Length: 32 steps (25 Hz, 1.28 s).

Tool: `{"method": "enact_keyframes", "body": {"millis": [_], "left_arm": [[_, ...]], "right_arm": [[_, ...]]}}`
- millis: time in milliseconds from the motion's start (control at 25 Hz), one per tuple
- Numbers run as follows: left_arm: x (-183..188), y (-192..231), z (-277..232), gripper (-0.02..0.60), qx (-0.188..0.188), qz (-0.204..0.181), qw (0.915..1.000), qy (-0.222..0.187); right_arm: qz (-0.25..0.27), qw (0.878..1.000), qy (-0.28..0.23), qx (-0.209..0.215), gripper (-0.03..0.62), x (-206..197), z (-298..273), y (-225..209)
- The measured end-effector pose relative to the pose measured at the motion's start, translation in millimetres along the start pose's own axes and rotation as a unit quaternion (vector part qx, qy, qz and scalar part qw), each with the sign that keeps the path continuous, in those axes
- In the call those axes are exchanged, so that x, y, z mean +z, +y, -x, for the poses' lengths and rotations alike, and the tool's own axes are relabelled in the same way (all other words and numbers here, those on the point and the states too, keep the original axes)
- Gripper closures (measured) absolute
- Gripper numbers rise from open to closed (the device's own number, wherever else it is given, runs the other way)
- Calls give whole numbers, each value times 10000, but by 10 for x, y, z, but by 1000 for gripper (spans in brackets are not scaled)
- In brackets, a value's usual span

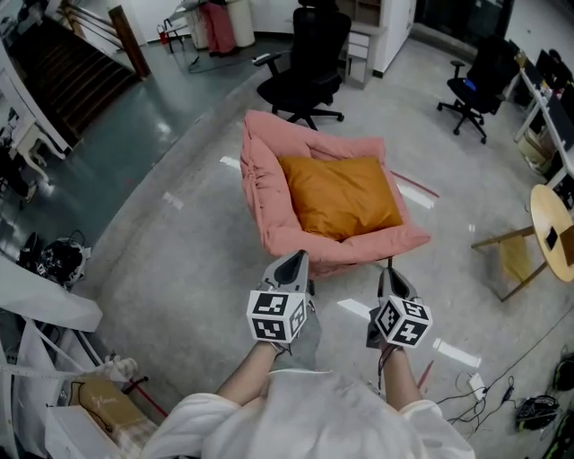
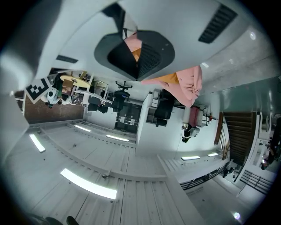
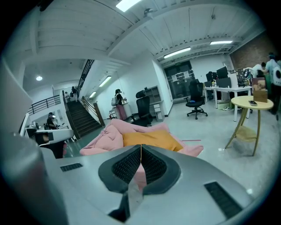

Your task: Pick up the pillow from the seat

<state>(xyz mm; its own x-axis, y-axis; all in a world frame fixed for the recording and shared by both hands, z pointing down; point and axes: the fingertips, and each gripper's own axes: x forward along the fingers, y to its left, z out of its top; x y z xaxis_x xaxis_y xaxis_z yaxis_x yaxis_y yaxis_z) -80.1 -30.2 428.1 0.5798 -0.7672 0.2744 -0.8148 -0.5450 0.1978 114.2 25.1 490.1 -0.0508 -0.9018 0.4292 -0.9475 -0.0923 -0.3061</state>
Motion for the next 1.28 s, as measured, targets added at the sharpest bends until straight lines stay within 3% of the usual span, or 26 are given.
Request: {"method": "enact_keyframes", "body": {"millis": [360, 760, 1280], "left_arm": [[496, 348, -1016, 574, -239, -38, 9997, -49], [758, 881, -2004, 574, -331, -17, 9993, 178], [620, 1197, -2670, 574, -264, 76, 9978, 610]], "right_arm": [[16, 9997, -68, -241, 565, 582, -819, -172], [27, 9992, 87, -377, 565, 991, -1756, -207], [-124, 9971, 489, -577, 565, 941, -2324, -470]]}}
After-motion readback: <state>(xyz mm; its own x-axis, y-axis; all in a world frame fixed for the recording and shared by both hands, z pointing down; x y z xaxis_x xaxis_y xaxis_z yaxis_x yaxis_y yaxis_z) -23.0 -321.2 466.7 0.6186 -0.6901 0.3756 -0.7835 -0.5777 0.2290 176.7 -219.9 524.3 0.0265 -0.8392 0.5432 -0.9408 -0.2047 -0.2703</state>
